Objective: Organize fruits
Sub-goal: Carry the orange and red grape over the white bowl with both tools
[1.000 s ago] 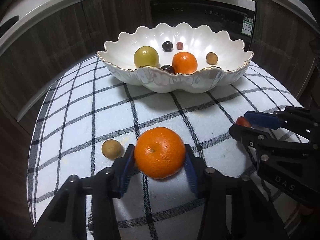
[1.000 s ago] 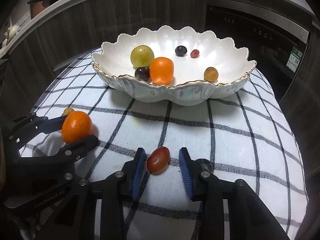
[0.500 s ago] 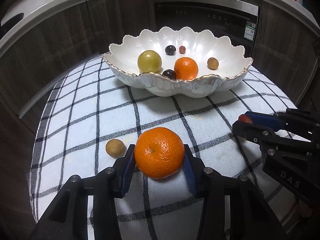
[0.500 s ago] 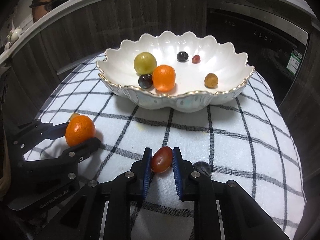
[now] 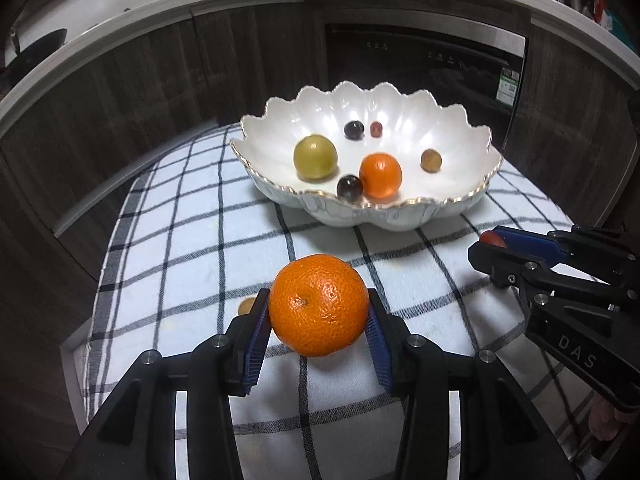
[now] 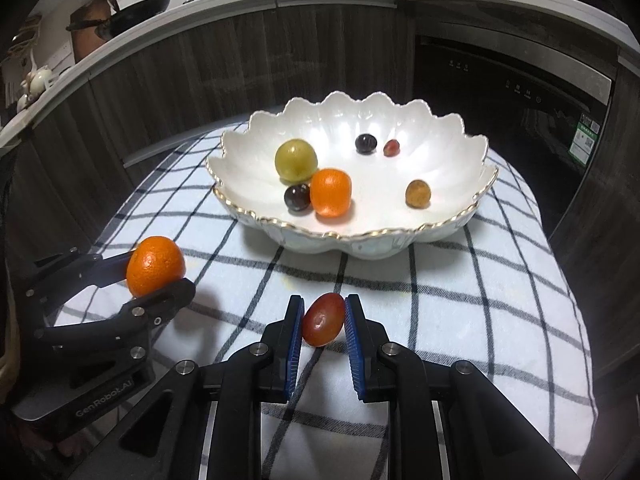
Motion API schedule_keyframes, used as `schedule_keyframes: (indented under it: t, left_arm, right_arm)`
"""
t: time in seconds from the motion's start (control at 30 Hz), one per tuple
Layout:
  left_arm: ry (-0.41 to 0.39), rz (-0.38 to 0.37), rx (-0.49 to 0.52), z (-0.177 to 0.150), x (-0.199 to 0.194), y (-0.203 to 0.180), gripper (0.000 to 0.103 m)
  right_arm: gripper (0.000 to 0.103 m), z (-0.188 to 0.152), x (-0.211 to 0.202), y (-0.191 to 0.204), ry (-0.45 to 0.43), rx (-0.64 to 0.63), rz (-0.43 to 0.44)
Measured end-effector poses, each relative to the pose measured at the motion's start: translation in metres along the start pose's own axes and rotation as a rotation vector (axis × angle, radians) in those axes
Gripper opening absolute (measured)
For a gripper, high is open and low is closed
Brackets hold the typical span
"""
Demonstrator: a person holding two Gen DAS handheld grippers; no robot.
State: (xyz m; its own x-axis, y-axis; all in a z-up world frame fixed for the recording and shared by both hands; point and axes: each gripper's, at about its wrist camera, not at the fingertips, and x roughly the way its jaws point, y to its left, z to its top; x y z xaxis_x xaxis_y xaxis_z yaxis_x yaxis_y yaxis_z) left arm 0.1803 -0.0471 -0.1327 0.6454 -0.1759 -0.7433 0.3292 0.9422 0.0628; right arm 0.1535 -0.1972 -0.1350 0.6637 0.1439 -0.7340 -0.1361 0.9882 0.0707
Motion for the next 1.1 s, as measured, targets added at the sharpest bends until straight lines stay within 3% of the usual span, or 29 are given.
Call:
schedule_keyframes:
  t: [0.6,1.1]
  left_arm:
    - [-0.096,0.027,-0.021,0.048,-0.027,0.006,0.044]
    - [-0.148,0.028,-0.054,0.092,-0.026,0.016,0.044]
  right_arm:
    - [0.022,0.048,-0.024,-0.016,-0.098,-0.017,-0.042]
    - [0.022,0.086,-0.032,-0.023,-0.150,-0.027,-0.067]
